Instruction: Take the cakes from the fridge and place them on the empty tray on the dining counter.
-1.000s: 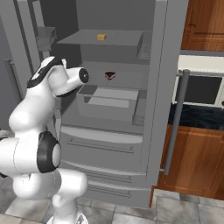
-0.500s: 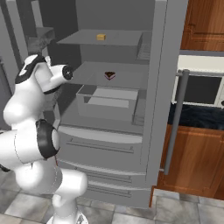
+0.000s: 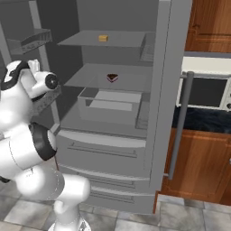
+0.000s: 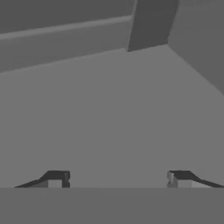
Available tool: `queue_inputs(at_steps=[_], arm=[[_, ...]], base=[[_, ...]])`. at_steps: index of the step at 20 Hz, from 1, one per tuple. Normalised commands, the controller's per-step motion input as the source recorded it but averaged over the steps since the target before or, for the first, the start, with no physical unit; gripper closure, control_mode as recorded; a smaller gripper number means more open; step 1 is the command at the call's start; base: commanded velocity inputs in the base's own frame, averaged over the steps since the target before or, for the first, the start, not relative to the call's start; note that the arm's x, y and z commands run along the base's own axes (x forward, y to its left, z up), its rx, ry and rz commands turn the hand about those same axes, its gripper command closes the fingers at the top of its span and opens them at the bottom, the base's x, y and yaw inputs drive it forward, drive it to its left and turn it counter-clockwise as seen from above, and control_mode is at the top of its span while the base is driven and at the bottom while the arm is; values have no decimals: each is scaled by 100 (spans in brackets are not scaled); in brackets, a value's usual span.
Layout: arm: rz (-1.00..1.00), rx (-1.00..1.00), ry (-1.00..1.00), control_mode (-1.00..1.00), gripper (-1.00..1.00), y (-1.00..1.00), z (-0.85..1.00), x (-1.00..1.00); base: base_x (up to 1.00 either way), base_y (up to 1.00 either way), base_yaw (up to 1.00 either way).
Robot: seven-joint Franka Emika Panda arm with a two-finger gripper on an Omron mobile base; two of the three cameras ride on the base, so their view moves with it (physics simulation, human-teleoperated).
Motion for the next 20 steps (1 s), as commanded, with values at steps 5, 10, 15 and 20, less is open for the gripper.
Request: queue_inputs(at_steps=[5,10,15,20], arm=[[-10,-2,-14,-100,-100,38,25,-43],[-16,-1,0,-100,-100,-93,46,-60],[-15,0,0,-100,-100,-100,72,-44],[-12,0,0,-100,-100,-100,87,-23]], base=[[0,0,0],[0,0,0],[0,0,0],[0,0,0]])
